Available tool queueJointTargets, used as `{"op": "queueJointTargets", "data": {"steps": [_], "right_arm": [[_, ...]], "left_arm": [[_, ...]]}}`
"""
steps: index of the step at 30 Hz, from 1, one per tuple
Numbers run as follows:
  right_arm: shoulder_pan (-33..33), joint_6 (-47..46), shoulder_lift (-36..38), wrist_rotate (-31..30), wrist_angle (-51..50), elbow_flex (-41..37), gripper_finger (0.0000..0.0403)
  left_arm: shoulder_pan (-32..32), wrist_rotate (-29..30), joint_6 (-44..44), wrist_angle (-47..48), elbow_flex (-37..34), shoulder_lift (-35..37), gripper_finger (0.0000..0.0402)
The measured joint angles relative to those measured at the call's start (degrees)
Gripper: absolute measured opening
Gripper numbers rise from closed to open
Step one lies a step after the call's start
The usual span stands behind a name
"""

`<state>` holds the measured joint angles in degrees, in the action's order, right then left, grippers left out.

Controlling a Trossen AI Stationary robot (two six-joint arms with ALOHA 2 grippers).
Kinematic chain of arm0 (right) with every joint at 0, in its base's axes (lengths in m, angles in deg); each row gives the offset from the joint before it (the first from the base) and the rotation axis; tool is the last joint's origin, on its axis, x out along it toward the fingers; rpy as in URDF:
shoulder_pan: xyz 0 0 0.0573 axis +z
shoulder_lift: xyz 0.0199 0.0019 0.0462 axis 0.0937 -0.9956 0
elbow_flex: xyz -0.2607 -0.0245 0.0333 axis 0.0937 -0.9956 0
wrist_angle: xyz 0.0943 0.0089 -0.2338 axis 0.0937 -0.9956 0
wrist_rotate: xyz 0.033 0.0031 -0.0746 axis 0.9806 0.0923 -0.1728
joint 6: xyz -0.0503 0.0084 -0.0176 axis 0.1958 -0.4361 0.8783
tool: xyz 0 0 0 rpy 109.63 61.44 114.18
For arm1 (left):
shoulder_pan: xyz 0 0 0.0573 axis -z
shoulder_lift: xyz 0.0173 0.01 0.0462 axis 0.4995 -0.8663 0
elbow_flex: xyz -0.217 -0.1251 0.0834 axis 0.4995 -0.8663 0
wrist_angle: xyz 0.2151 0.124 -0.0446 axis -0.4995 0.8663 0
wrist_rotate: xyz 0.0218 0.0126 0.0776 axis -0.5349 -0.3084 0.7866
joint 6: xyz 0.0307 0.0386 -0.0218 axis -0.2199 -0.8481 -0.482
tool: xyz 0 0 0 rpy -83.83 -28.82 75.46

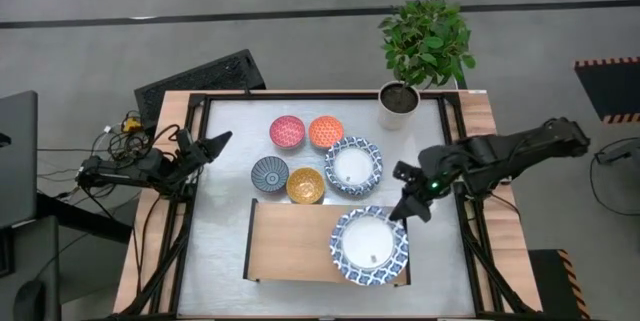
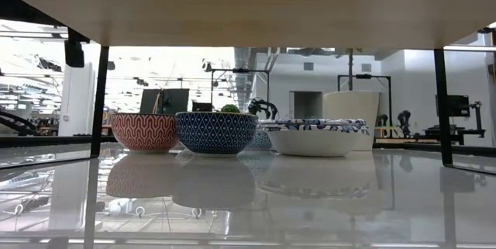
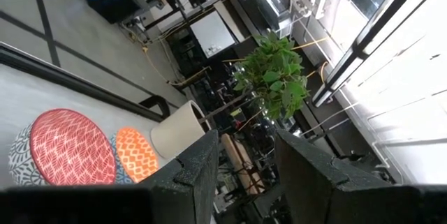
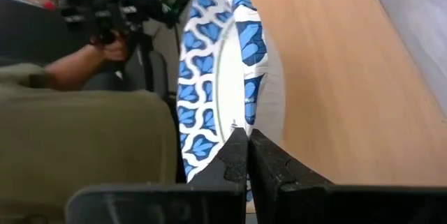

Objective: Place and stack bowls onto a shelf
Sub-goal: Put the white patterned bowl on the shelf

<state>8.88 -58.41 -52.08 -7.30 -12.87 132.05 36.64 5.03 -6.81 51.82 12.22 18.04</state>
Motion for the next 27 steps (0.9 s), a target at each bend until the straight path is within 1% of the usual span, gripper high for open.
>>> {"op": "queueJointTargets", "data": {"steps": [5, 10, 15, 22, 24, 27], "right_arm": [[-0.06, 1.62, -2.63, 2.14, -0.07, 0.00, 0.0024], [-1.01, 1.91, -4.36, 2.30, -1.39, 0.00, 0.0025], [-2.12, 1.85, -4.80, 1.68, -5.30, 0.00, 0.0035], [-2.84, 1.85, -4.50, 1.48, -5.94, -0.01, 0.0040], [-2.84, 1.85, -4.50, 1.47, -5.97, -0.01, 0.0045], [-2.84, 1.85, -4.50, 1.43, -5.94, -0.02, 0.0063]], "left_arm": [[0.01, -1.91, 0.40, 0.61, 0.00, 0.01, 0.0128], [0.01, -2.06, 0.40, 0.61, 0.00, -0.01, 0.0128], [0.00, -2.08, 0.40, 0.61, 0.00, -0.01, 0.0128], [0.00, -2.58, 0.38, 0.74, 0.00, 0.00, 0.0128], [0.01, -2.58, 0.37, 0.79, 0.00, 0.00, 0.0128], [-0.01, -2.58, -0.13, 0.91, 0.00, 0.00, 0.0128]]}}
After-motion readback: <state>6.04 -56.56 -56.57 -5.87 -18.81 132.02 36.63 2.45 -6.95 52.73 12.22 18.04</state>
